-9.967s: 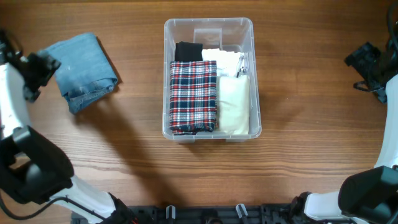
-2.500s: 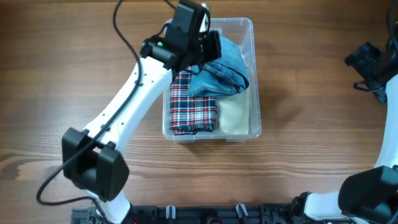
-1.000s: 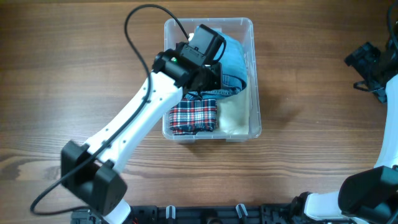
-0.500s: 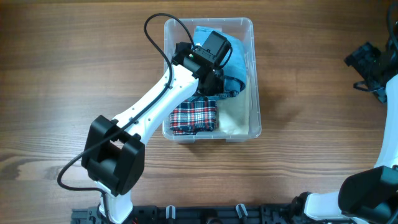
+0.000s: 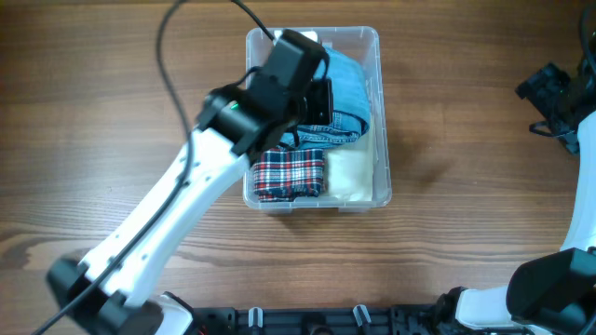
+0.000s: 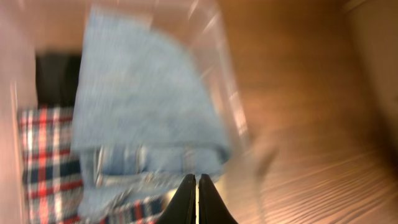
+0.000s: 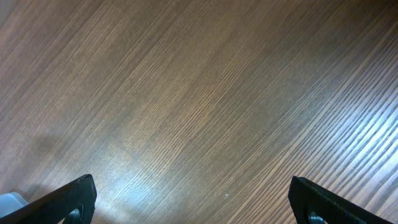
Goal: Pack container
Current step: 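Lower the denim cloth onto the top of the container with the left gripper, then press the denim cloth down into the container with the left gripper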
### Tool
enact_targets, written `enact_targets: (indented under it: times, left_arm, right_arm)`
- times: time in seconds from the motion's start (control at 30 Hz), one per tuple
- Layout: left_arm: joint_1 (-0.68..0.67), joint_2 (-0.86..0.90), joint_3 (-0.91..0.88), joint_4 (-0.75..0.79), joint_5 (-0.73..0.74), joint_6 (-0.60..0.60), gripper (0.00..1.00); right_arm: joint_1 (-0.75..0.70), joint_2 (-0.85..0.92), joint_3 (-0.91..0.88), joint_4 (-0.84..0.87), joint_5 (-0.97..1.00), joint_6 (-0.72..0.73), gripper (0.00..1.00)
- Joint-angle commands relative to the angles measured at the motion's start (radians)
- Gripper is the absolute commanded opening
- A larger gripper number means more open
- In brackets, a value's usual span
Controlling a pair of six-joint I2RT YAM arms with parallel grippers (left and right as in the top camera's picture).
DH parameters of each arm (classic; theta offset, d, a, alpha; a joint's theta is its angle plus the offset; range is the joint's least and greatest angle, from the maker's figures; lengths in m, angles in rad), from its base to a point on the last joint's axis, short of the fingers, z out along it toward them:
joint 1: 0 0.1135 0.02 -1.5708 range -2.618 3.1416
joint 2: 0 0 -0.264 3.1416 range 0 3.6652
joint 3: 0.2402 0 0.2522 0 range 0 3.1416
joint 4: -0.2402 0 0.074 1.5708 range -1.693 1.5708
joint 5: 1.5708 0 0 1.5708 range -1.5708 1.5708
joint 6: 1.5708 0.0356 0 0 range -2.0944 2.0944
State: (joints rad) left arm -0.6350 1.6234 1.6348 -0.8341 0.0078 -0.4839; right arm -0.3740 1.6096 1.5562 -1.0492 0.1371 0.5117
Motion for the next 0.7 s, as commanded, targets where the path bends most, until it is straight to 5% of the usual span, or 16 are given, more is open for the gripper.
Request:
enact_targets:
  times: [0.0,0.33,0.67]
  left_arm:
    - [-0.005,0.018,0.0,0.094,-0.037,0.061,0.04]
    - [-0.012,0.296,0.0,0.23,-0.058,0.038,0.04]
    - [-0.065,0.434,0.0,0.161,-0.016,0.023,0.04]
  right_arm:
    - [-0.004,0.008,-0.007,0.002,-0.007,0.012,1.0]
    - [-0.004,0.008,-0.007,0.002,-0.007,0.013,1.0]
    - [-0.004,0.008,-0.007,0.002,-0.007,0.012,1.0]
